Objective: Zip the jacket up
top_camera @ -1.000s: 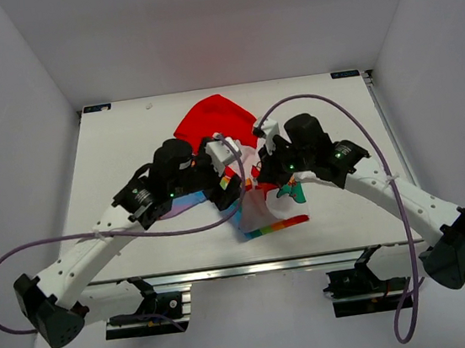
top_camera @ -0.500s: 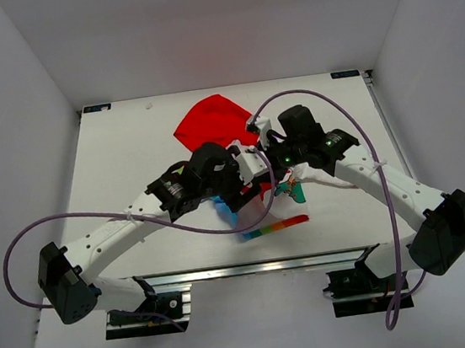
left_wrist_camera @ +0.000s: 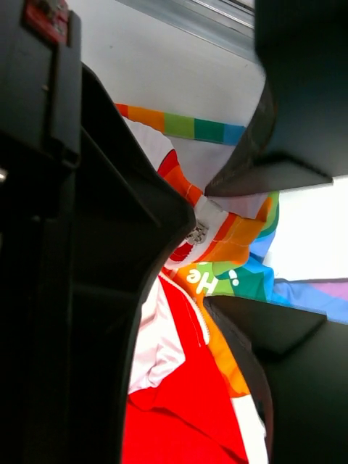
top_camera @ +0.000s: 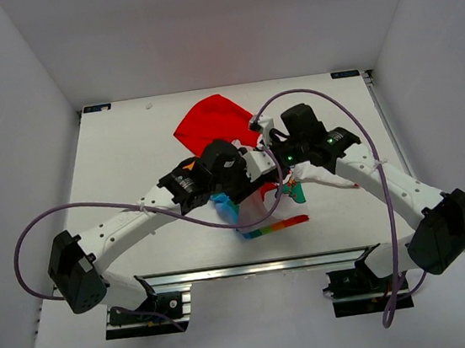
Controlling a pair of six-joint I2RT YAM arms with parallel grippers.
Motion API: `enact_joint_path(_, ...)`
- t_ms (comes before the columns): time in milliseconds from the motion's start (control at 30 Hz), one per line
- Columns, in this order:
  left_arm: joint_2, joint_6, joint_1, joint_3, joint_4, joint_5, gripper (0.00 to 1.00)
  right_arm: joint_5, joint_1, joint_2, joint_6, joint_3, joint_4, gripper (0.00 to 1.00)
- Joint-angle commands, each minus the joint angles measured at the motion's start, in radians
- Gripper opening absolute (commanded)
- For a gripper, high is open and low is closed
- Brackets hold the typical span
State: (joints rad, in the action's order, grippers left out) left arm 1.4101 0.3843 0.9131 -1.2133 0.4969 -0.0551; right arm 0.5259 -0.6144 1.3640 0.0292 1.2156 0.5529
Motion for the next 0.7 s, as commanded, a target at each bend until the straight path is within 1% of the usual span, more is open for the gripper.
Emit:
enact_joint_path(0, 0.006, 0.011, 0.004, -0.028, 0.029, 0.017, 0.63, 0.048, 0.007, -0.003, -0.009, 0.044, -0.022, 0.00)
enact_joint_path(33, 0.003, 0.013, 0.004, -0.028, 0.029, 0.014, 0.56, 0.046, 0.008, -0.003, -0.009, 0.042, -0.022, 0.00)
enact_joint_path(133, 0.007, 0.016, 0.007, -0.019, 0.028, 0.021, 0.49, 0.049, 0.015, -0.003, -0.017, 0.044, -0.028, 0.00)
enact_joint_path(200, 0.012, 0.013, 0.012, -0.009, 0.032, 0.040, 0.49, 0.048, 0.027, -0.008, -0.022, 0.044, -0.031, 0.00)
enact_joint_path(300, 0.016, -0.001, 0.010, 0.006, 0.029, 0.107, 0.53, 0.068, 0.045, -0.022, -0.048, 0.038, -0.045, 0.00)
enact_joint_path(367, 0.016, -0.005, 0.010, 0.011, 0.026, 0.109, 0.53, 0.085, 0.050, -0.023, -0.049, 0.036, -0.050, 0.00)
enact_joint_path(433, 0.012, -0.004, 0.010, 0.014, 0.016, 0.098, 0.49, 0.100, 0.051, -0.025, -0.049, 0.033, -0.053, 0.00)
enact_joint_path(467, 0.010, -0.002, 0.010, 0.014, 0.012, 0.092, 0.45, 0.103, 0.051, -0.025, -0.049, 0.033, -0.051, 0.00)
enact_joint_path(500, 0.006, -0.001, 0.010, 0.012, 0.011, 0.074, 0.38, 0.103, 0.053, -0.025, -0.051, 0.032, -0.054, 0.00)
enact_joint_path(567, 0.001, 0.002, 0.012, 0.009, 0.012, 0.057, 0.32, 0.108, 0.056, -0.023, -0.054, 0.029, -0.056, 0.00)
enact_joint_path(600, -0.003, 0.004, 0.012, 0.011, 0.005, 0.055, 0.31, 0.112, 0.058, -0.020, -0.054, 0.028, -0.059, 0.00)
enact_joint_path(633, -0.017, 0.007, 0.012, 0.012, 0.003, 0.003, 0.31, 0.115, 0.058, -0.019, -0.054, 0.027, -0.061, 0.00)
enact_joint_path(667, -0.023, 0.007, 0.012, 0.017, -0.004, -0.011, 0.31, 0.121, 0.058, -0.014, -0.055, 0.027, -0.064, 0.00)
